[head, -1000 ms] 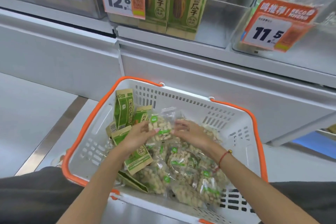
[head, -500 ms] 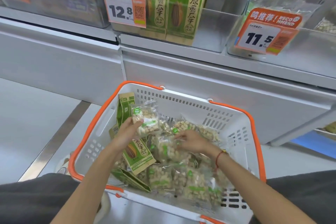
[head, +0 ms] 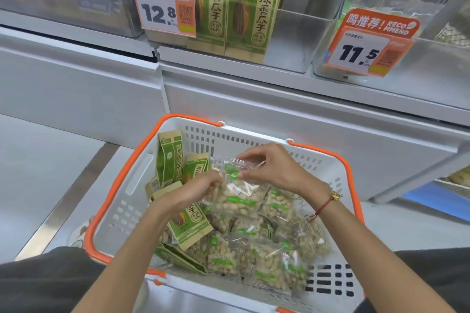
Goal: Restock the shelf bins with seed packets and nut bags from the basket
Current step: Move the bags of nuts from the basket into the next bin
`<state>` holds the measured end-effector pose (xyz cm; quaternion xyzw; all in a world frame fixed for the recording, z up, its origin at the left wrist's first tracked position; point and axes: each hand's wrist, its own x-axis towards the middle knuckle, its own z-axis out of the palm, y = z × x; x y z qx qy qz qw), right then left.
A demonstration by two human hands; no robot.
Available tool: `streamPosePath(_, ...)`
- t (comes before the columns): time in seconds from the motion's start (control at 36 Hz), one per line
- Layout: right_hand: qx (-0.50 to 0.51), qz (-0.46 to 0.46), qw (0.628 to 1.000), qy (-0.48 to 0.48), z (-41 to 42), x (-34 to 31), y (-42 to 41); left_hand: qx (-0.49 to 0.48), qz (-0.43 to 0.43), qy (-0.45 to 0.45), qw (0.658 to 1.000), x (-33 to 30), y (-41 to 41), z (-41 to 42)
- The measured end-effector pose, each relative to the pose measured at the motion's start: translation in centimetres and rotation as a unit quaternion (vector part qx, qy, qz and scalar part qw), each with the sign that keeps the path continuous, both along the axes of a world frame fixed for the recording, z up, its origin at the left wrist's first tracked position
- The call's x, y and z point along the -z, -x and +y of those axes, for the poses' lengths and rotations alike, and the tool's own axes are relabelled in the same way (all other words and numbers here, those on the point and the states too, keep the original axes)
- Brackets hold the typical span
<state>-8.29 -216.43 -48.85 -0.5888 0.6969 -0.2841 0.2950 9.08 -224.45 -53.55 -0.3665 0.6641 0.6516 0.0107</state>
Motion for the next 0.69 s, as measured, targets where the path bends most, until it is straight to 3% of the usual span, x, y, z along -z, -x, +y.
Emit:
streamPosePath(0.11, 0.038, -0.037, 0.997, 0.048, 0.1, 0.0, 0.0, 0.005, 0.015, -0.047, 0.999, -1.2, 0.2, 0.8)
streamPosePath(0.19, 0.056, -0.064, 0.994, 0.064, 0.1, -0.7, 0.3, -0.008, 0.029, 0.026, 0.999, -1.5, 0.8, 1.6)
streamPosePath(0.28, 0.060, -0.011, 0.996, 0.069, 0.0, -2.3, 1.3, -0.023, 0.071, 0.105, 0.992, -2.3, 1.6, 2.0)
streamPosePath(0.39, -0.016, 0.066, 0.997, -0.044, 0.2, -6.5, 3.9, -0.041, 0.107, 0.202, 0.973, -4.1, 2.8, 2.0)
streamPosePath(0.44, -0.058, 0.133, 0.987, -0.074, 0.5, -8.5, 5.2, -0.042, 0.135, 0.256, 0.956, -5.5, 3.5, 2.1)
streamPosePath(0.56, -0.052, 0.253, 0.966, -0.022, 1.6, -12.4, 7.2, -0.033, 0.186, 0.364, 0.912, -8.4, 5.7, 1.8)
streamPosePath(0.69, -0.045, 0.277, 0.955, 0.099, 4.3, -17.4, 9.2, -0.017, 0.230, 0.511, 0.828, -12.8, 9.9, 1.1)
